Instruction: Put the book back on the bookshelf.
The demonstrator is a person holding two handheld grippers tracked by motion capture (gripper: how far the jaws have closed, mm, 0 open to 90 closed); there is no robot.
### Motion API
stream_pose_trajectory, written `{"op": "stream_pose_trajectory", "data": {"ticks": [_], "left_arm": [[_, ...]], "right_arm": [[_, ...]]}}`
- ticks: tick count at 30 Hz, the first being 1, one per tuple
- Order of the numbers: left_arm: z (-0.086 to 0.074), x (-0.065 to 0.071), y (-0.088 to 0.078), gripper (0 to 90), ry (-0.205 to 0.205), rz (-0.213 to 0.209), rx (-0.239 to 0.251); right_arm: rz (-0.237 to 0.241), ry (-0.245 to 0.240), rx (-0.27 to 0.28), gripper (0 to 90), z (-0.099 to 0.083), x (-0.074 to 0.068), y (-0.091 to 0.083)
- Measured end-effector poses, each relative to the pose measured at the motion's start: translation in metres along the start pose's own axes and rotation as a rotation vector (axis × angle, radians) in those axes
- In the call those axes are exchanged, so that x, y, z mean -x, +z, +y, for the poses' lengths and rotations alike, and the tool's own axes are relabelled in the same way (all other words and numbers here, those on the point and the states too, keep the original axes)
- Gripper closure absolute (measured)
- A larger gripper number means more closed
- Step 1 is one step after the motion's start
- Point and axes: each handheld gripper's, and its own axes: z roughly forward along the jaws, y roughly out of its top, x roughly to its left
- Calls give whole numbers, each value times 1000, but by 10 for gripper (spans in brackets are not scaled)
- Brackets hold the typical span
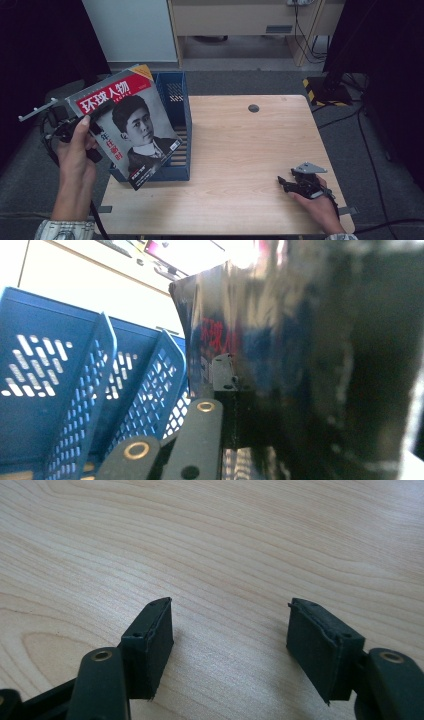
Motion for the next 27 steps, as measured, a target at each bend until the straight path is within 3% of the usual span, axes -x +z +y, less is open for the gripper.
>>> {"op": "stream_pose_trajectory", "data": {"ticks": [27], "left_arm": [[16,-21,-33,866,-18,50,65]], "right_arm": [[-1,0,0,351,0,0,0]]}}
